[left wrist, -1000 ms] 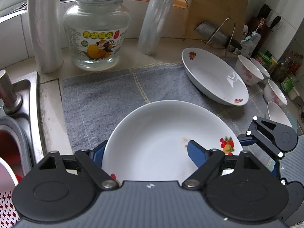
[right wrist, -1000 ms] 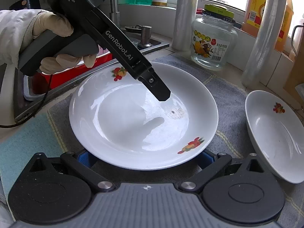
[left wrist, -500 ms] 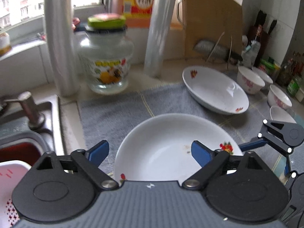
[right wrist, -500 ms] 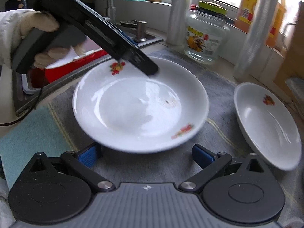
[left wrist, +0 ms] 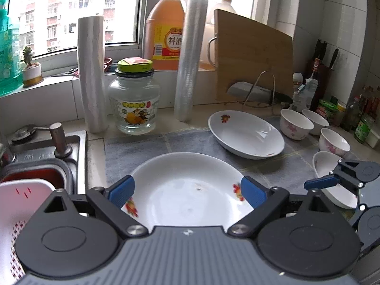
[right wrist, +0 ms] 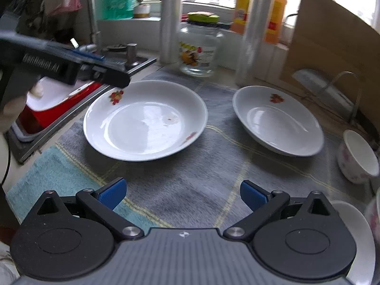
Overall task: Organize plates and bowls
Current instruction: 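Lift the held plate with the left tool and carry it toward the sink, then grasp the rim of the brown-stained plate with the right tool while the left tool holds its plate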
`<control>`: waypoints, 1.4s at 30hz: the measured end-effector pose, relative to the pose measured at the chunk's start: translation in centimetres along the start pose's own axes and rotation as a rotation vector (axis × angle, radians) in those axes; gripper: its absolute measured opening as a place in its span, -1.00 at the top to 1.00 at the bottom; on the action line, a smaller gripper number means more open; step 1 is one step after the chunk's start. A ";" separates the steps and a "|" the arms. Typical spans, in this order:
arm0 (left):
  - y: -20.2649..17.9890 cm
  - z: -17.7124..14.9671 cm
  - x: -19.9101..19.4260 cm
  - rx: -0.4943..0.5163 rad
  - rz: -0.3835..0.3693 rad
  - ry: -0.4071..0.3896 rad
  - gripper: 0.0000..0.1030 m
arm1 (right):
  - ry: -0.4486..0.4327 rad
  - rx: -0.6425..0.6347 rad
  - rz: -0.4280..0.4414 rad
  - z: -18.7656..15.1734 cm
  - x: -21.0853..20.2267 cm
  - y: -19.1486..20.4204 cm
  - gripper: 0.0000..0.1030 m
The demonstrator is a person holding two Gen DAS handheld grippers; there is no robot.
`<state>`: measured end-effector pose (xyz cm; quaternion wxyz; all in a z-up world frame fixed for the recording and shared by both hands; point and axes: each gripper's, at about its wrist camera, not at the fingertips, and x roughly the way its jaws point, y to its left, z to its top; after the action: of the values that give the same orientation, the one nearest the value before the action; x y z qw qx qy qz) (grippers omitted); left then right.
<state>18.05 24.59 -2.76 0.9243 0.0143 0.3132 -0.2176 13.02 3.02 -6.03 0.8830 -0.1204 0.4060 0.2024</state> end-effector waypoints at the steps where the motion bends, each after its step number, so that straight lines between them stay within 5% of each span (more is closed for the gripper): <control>1: -0.4 -0.2 -0.3 -0.006 -0.008 -0.003 -0.86 | -0.003 0.006 -0.008 -0.1 -0.3 -0.1 -1.00; 14: -7.8 -2.0 -1.0 0.032 -0.034 0.011 -0.86 | -0.030 0.068 -0.077 -3.3 -4.8 -5.3 -1.00; 31: -20.5 -4.7 6.5 0.346 -0.299 0.186 -0.86 | -0.004 0.398 -0.237 -9.1 -9.2 -19.1 -1.00; 42: -23.2 -5.4 9.4 0.436 -0.357 0.252 -0.86 | 0.111 0.527 -0.123 -11.4 -6.6 -23.0 -1.00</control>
<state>12.09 0.78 -10.00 0.8005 0.1842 0.3689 -0.4351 11.97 -23.43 -7.22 0.8709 0.0780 0.4843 0.0291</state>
